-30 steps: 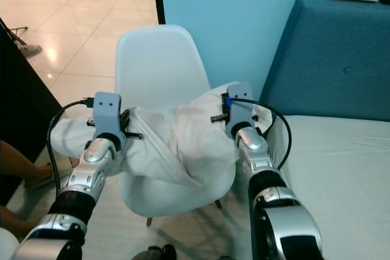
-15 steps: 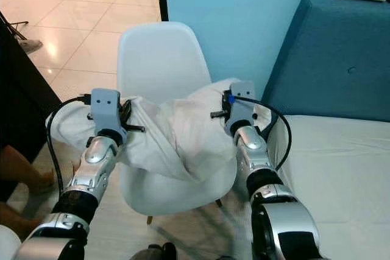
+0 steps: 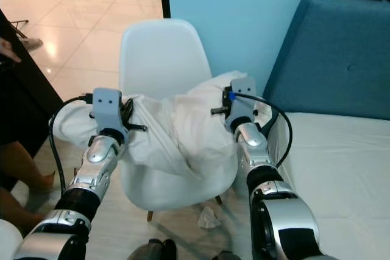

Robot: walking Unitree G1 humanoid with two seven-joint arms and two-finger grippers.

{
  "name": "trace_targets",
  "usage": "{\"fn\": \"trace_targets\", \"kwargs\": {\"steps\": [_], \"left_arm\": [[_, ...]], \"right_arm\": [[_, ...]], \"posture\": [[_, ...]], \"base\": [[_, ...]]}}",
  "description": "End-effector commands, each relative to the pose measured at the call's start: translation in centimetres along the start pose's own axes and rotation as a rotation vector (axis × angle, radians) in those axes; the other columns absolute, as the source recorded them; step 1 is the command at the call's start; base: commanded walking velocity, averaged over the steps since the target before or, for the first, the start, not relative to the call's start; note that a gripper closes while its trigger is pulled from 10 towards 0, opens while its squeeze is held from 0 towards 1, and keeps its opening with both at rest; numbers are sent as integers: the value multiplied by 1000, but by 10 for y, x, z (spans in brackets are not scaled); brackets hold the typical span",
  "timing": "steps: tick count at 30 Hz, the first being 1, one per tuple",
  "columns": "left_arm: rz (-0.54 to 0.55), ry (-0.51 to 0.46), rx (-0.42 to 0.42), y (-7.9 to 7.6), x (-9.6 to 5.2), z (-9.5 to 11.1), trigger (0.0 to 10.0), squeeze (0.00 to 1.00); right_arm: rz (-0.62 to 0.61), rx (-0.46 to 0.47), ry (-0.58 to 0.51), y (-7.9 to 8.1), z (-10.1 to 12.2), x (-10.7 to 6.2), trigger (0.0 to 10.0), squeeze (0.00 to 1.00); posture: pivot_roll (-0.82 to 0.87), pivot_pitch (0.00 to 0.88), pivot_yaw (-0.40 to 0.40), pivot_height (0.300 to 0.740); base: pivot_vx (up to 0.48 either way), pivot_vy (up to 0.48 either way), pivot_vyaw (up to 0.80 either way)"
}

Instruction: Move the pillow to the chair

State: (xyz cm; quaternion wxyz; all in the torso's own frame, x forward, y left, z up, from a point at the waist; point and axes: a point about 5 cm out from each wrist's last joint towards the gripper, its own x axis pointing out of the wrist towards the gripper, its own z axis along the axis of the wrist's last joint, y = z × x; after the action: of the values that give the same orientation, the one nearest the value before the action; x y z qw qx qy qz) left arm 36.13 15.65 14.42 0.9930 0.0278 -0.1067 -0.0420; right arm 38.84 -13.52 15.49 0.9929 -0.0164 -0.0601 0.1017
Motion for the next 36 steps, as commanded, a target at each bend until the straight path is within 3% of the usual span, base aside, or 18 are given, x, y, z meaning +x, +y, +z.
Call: {"fn": "trace_targets", "kwargs": {"steps": [1, 9, 16, 29, 35, 36], "left_arm": [[-42, -45, 1, -9, 4, 7, 10000, 0], [-47, -44, 10, -8, 4, 7, 10000, 0], [-60, -52, 14, -10, 5, 7, 10000, 0], [-72, -19, 9, -11, 6, 3, 10000, 0], [-65, -49, 27, -9, 7, 7, 10000, 0], [-60, -35, 50, -8, 7, 6, 10000, 0]], "right_arm": [[19, -6, -31, 5, 5, 3, 10000, 0], [21, 1, -22, 6, 2, 2, 10000, 0], [-2, 1, -53, 2, 6, 1, 10000, 0], [-4, -15, -41, 0, 4, 0, 10000, 0], [-23, -10, -57, -4, 5, -1, 10000, 0], [-43, -44, -78, -7, 8, -1, 10000, 0]], "posture": [[51, 174, -2, 641], [55, 171, -2, 641], [55, 167, 5, 601], [51, 161, -10, 601], [51, 174, -6, 601], [51, 176, -5, 601]], "base": [[0, 0, 0], [0, 0, 0], [0, 0, 0], [0, 0, 0], [0, 0, 0], [0, 0, 0]]}}
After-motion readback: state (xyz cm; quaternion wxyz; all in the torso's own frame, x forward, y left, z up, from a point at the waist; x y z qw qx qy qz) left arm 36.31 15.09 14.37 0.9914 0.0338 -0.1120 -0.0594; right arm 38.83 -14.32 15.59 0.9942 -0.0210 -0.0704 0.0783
